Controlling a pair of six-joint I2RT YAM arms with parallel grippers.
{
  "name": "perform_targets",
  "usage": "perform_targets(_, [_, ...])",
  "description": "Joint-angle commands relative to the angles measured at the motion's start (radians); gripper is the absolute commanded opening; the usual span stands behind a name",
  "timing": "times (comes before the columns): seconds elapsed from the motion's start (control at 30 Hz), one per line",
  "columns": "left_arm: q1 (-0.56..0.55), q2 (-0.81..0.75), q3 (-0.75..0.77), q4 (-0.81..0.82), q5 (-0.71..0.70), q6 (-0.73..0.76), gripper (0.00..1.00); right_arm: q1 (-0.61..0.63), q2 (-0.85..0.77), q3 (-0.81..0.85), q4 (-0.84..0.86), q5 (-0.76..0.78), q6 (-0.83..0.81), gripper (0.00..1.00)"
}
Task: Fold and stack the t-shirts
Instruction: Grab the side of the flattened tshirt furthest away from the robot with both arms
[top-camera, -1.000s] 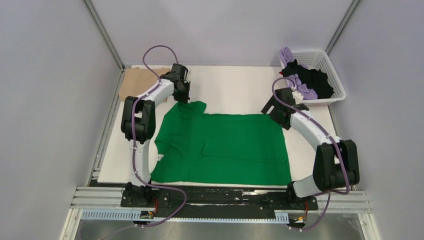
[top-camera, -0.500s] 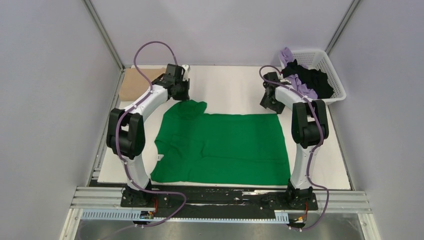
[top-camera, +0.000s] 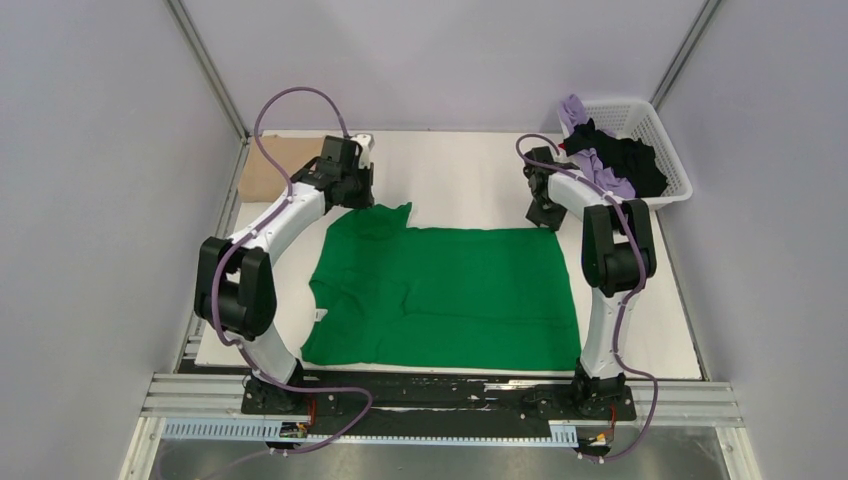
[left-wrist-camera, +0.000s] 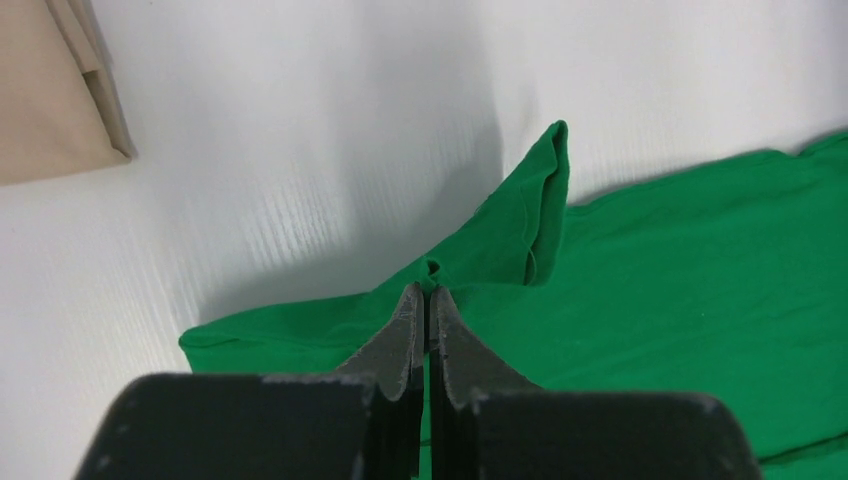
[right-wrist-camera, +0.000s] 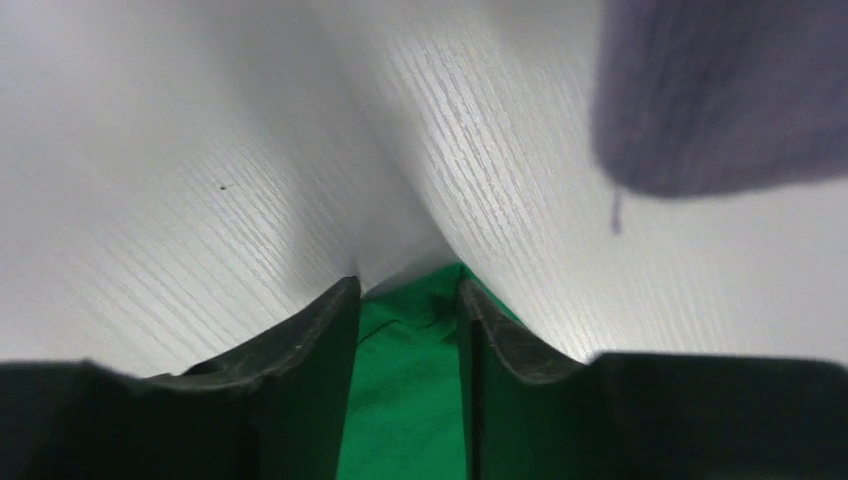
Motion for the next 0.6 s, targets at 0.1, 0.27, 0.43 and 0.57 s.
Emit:
perform_targets(0.1, [-0.006, -0.107, -0.059, 0.057, -0.003, -0.005, 0.0, 0.015, -0.045, -0.015, -0.074, 0.067, 0.028, 0.22])
perform_targets(0.27, [-0.007, -0.15, -0.102, 0.066, 0.01, -0.01, 0.0, 0.026, -0.082, -0.024, -0.065, 0.081, 0.033, 0.04])
perform_targets(0.43, [-0.008, -0.205, -0.149, 0.078, 0.017, -0.019, 0.0, 0.048, -0.153, -0.058, -0.033, 0.085, 0.009, 0.0])
perform_targets(0.57, [-0.012, -0.267, -0.196, 0.079, 0.016, -0.031, 0.0, 0.07, -0.228, -0.125, -0.02, 0.08, -0.006, 0.0])
